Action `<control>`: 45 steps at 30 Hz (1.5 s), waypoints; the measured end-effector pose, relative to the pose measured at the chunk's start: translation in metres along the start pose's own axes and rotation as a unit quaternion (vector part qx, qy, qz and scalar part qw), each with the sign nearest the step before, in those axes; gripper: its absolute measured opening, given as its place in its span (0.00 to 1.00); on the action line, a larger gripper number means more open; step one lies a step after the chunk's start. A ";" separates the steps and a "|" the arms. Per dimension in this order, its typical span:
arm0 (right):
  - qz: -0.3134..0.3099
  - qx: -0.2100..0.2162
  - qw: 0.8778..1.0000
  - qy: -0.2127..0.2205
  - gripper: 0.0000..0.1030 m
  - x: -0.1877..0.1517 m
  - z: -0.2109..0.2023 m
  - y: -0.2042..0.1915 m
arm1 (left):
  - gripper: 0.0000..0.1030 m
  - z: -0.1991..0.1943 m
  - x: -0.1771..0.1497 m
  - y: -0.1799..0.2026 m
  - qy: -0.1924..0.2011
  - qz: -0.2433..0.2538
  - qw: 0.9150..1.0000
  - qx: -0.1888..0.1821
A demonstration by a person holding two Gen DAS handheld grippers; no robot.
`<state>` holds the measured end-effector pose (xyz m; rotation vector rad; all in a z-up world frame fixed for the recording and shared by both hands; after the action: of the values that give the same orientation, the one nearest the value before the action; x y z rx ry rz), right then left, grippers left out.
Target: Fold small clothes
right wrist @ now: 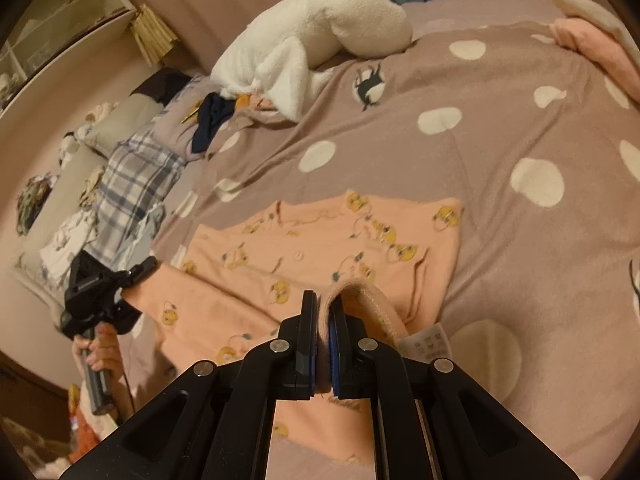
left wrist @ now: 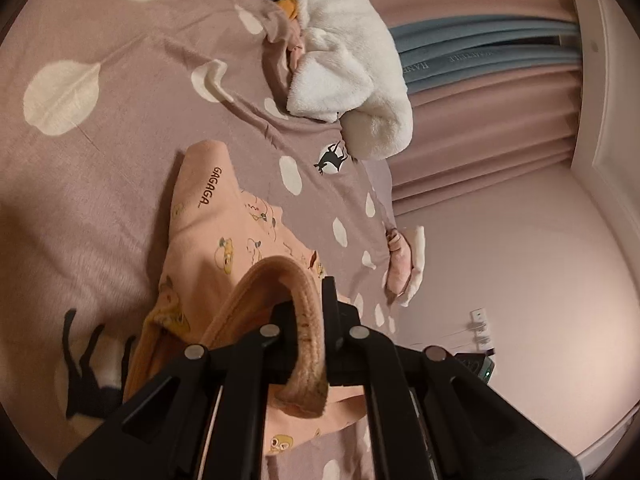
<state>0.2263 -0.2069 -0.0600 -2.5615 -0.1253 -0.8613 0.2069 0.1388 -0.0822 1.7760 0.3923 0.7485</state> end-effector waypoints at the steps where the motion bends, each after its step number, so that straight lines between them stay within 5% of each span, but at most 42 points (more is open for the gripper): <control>1: 0.002 -0.004 1.000 0.000 0.07 -0.001 0.000 0.000 | 0.02 -0.002 -0.002 0.001 0.003 -0.003 1.000 -0.002; 6: 0.035 0.009 0.999 -0.005 0.07 -0.007 -0.005 0.006 | 0.02 -0.011 -0.013 0.007 -0.004 -0.007 1.000 0.000; 13: 0.003 -0.013 1.000 0.014 0.07 -0.013 -0.033 -0.018 | 0.03 -0.029 -0.025 0.025 0.007 0.011 1.000 0.001; 23: 0.017 -0.006 1.000 -0.001 0.07 -0.025 -0.014 -0.019 | 0.03 -0.021 -0.043 -0.002 -0.021 -0.003 1.000 0.011; 35: 0.028 -0.023 0.999 0.019 0.07 0.008 -0.032 -0.022 | 0.03 -0.040 -0.010 0.018 0.046 -0.013 0.999 -0.016; 42: 0.009 -0.065 0.998 0.025 0.07 0.022 -0.027 -0.021 | 0.03 -0.035 0.008 0.026 0.054 -0.008 0.998 -0.030; 45: 0.026 -0.047 0.998 0.019 0.07 0.020 -0.023 -0.016 | 0.03 -0.036 0.005 0.022 0.044 -0.009 0.999 -0.028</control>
<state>0.2263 -0.2034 -0.0260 -2.6202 -0.0075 -0.9168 0.1847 0.1611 -0.0528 1.6893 0.4417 0.8194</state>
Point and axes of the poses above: each gripper's, at about its wrist camera, not at the fingertips, and z roughly the way its jaws point, y to its right, x to its top, the point moved 2 cm from there along z, roughly the way its jaws point, and after that the axes turned 9 degrees about -x, right-handed, at the moved point
